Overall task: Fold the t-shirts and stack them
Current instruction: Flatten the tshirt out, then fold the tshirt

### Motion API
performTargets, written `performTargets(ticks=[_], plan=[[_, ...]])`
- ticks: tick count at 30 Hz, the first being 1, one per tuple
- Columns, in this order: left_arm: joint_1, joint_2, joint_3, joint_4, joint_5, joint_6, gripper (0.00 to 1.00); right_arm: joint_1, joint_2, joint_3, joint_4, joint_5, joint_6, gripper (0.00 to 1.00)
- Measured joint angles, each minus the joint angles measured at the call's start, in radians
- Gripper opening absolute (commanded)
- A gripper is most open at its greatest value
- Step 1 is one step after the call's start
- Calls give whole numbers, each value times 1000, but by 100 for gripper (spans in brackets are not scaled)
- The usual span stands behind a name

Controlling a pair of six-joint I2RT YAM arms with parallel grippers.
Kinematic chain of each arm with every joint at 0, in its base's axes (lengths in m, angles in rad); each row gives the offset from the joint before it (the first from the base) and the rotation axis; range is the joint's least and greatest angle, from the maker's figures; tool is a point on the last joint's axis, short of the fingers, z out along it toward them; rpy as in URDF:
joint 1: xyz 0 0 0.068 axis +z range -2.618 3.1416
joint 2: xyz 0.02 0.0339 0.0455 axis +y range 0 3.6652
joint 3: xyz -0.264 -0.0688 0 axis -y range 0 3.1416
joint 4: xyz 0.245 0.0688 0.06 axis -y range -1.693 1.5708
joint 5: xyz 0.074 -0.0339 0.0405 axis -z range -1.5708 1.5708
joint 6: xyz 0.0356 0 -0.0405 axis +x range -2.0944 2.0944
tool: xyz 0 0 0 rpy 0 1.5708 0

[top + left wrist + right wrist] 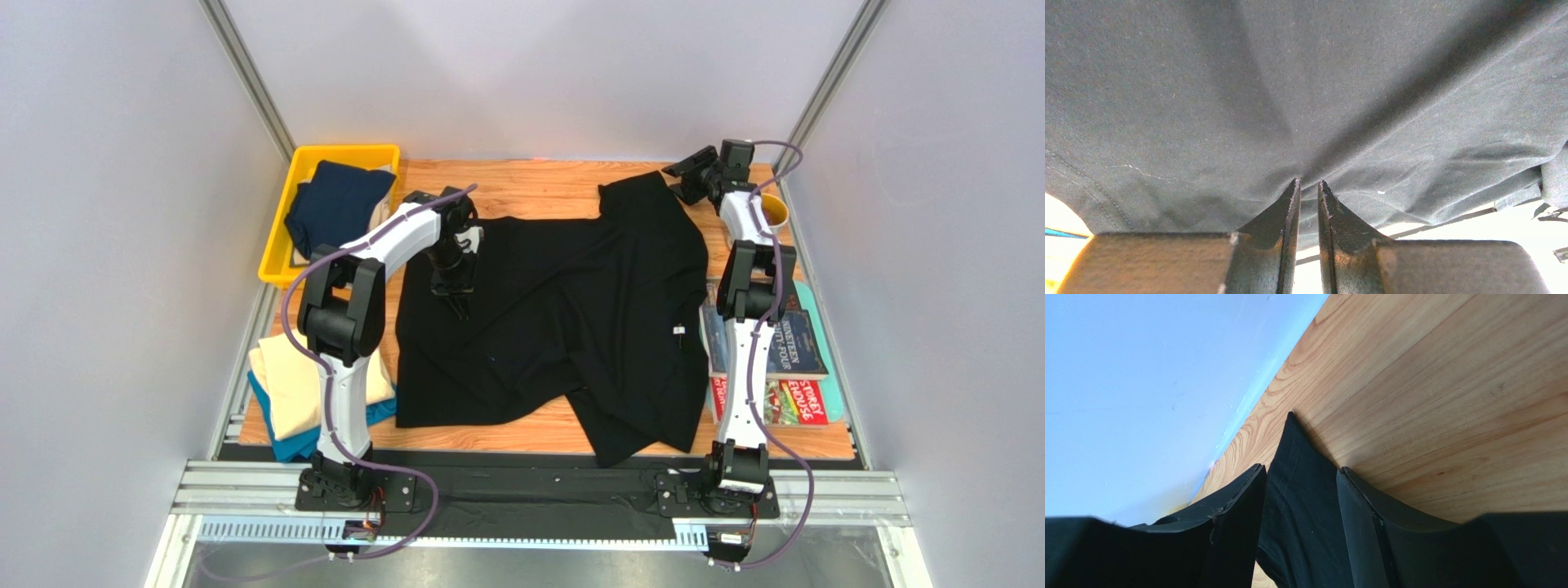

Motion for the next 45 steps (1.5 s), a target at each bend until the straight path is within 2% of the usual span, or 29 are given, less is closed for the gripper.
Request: performTargets(ticks=[6,10,19,25,31,32,34,35,37,45], plan=[[0,0,0,-18,-5,2,22,0,6,8,2,-2,3,51],[0,0,0,-23,-14,4,22,0,8,11,-14,-8,-12,45],[0,0,0,-21,-17,7,21,9,-6,-1,-36,-31,-107,53],[0,-5,-30,-8,-18,7,21,27,-19,7,-90,-16,-193,50],[0,-10,-74,-7,-23,7,21,43,-28,5,-136,4,-244,34],[0,-10,-74,-6,-24,7,21,45,-29,2,-140,6,-247,26],[0,-12,-74,-5,-25,7,21,47,-32,-5,-149,9,-257,17],[0,-13,-74,-3,-25,7,21,48,-35,-14,-156,8,-259,7],[0,-14,-74,-1,-25,7,21,49,-42,-28,-160,10,-266,0],[0,-14,-73,9,-24,7,21,55,-97,-111,-168,8,-283,0]])
